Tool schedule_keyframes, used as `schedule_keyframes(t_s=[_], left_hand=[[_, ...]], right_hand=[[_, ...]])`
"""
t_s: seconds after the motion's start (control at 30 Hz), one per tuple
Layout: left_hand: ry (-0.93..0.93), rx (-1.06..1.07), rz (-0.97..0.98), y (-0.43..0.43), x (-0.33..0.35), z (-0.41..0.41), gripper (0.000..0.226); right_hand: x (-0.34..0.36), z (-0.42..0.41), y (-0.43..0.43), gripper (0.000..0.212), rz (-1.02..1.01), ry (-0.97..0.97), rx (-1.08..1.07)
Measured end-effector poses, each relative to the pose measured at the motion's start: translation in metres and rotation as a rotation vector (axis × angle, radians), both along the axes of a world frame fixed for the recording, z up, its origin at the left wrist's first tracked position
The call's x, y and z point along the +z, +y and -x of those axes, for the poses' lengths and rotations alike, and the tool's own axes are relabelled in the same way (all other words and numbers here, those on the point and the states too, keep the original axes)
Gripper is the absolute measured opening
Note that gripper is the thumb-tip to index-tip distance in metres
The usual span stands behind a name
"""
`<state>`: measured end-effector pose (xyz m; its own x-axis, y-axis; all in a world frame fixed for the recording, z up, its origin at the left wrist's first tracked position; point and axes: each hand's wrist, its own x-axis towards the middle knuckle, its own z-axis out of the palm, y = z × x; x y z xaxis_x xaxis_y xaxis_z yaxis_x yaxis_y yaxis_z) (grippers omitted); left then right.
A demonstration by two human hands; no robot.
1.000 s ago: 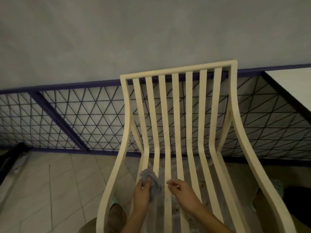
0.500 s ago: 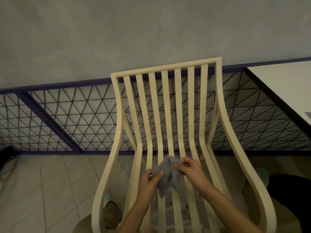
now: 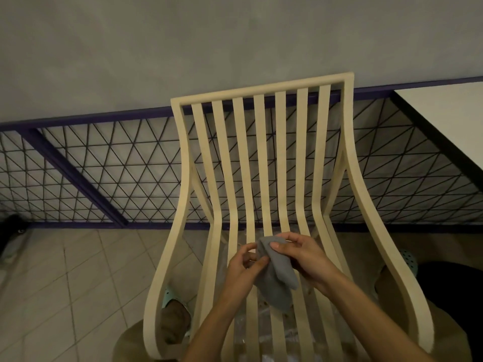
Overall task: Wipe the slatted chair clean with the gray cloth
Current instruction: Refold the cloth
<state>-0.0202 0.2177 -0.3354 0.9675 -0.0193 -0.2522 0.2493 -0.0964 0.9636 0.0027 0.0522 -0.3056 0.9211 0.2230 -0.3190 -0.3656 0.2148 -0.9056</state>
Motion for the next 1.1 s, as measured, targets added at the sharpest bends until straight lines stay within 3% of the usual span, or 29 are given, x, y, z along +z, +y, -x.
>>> schedule_keyframes(t_s=[0.13, 0.33, 0.5, 0.57, 0.67, 0.77, 0.87, 1.03, 1.1], left_hand=[[-0.018, -0.063, -0.085, 0.013, 0.001, -0.006, 0.013], [-0.284, -0.2, -0.328, 0.025, 0.026, -0.013, 0.01], [-0.323, -0.448, -0.411, 0.016, 0.067, -0.018, 0.002], [-0.351, -0.501, -0.441, 0.016, 0.084, -0.021, 0.004], [-0.402, -0.53, -0.496, 0.022, 0.109, -0.027, 0.007], [-0.355, -0.545, -0.537, 0.033, 0.129, -0.034, 0.009], [-0.321, -0.581, -0.555, 0.042, 0.139, -0.04, 0.011], [-0.209, -0.645, -0.706, 0.056, 0.129, -0.056, 0.009], [-0.174, -0.597, -0.601, 0.06, 0.122, -0.057, 0.012]], right_hand=[[-0.001, -0.002, -0.016, 0.022, 0.119, -0.057, 0.027], [-0.001, -0.008, -0.038, 0.019, 0.623, -0.193, 0.082], [0.028, -0.008, -0.022, 0.051, 0.503, -0.361, 0.379], [0.034, -0.01, -0.015, 0.04, 0.468, -0.411, 0.504], [0.036, -0.011, -0.016, 0.019, 0.595, -0.454, 0.547], [0.036, -0.009, -0.026, 0.007, 0.781, -0.426, 0.538], [0.041, -0.005, -0.041, 0.014, 0.851, -0.393, 0.452], [0.057, -0.003, -0.068, 0.022, 0.655, -0.338, 0.273], [0.067, -0.001, -0.075, 0.018, 0.547, -0.316, 0.165]])
